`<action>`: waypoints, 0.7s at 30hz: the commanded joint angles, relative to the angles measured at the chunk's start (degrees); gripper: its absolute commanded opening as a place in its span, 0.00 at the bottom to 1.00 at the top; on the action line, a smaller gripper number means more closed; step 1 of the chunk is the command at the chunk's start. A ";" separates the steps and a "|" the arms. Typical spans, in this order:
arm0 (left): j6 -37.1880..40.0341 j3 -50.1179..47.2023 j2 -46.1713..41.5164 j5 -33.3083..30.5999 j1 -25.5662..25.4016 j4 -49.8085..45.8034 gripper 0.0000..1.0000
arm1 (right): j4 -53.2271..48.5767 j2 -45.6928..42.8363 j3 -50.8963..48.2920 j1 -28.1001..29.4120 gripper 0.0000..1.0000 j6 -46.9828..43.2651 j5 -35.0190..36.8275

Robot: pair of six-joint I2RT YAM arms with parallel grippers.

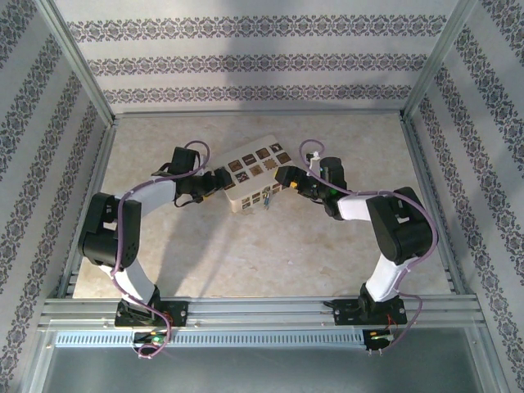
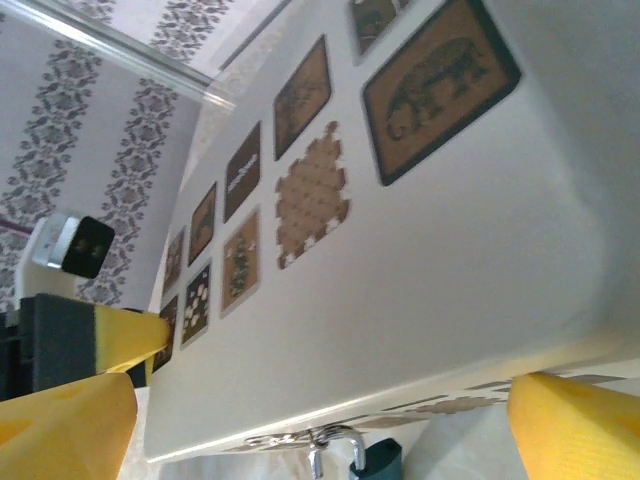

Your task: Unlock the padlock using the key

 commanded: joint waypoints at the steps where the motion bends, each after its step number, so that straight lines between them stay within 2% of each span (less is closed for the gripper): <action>1: -0.75 -1.22 -1.14 0.50 -0.49 -2.29 0.85 | 4.46 -3.48 -3.17 -1.05 0.94 -2.51 -2.67; 3: -1.42 -0.88 -2.61 1.94 -0.40 -1.62 0.86 | 4.10 -5.59 -5.54 -1.62 0.93 -3.27 -3.40; 10: 0.14 -0.19 -12.29 -2.18 -0.46 -3.09 0.84 | 4.59 -8.54 -10.76 -1.42 0.83 -5.20 -8.34; 15: -2.18 -2.26 -16.02 1.09 -0.84 0.95 0.72 | 6.56 -6.21 -11.13 0.85 0.78 -5.53 -8.26; 17: -4.62 -3.38 -15.86 3.23 -1.38 4.10 0.63 | 9.04 -4.60 -10.95 1.77 0.77 -4.68 -8.17; 21: -7.55 -3.01 -12.93 7.04 -3.86 8.33 0.56 | 14.97 -0.70 -10.45 3.43 0.76 -2.41 -8.17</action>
